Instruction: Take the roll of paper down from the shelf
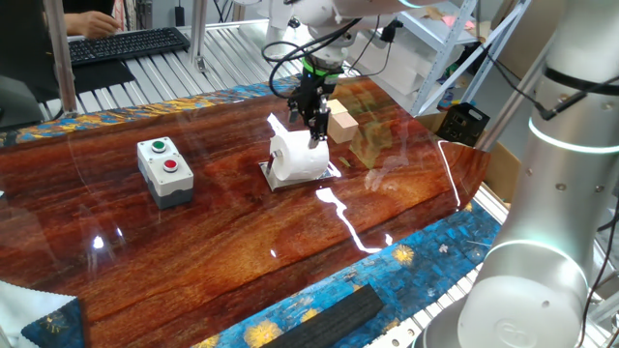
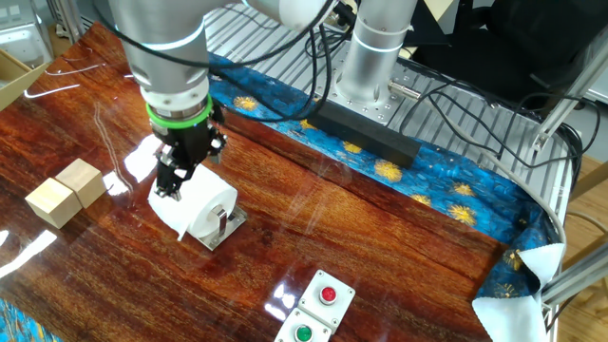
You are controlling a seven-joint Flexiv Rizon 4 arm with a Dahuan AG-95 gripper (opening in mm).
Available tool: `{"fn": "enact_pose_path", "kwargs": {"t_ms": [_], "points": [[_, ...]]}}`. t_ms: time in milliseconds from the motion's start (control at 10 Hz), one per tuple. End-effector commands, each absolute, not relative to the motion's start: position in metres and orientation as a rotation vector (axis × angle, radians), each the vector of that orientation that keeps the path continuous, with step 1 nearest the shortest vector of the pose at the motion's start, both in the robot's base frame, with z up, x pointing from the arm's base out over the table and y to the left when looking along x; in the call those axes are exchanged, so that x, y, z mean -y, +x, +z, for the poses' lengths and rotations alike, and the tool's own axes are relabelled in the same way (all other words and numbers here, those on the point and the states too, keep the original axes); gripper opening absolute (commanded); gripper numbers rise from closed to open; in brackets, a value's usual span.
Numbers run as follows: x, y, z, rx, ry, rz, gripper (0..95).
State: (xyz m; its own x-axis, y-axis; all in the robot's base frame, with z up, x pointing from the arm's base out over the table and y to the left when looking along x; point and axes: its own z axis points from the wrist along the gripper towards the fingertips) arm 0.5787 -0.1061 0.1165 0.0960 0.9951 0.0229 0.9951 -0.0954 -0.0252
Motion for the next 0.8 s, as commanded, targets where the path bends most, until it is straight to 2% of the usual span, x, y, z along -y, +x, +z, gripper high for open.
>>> {"fn": "enact_pose_path", "kwargs": {"t_ms": [100, 800], "points": [[0.106, 0.579, 0.113, 2.096, -2.289, -0.005, 95.0], [0.107, 0.576, 0.079, 2.15, -2.256, -0.02, 95.0]]}}
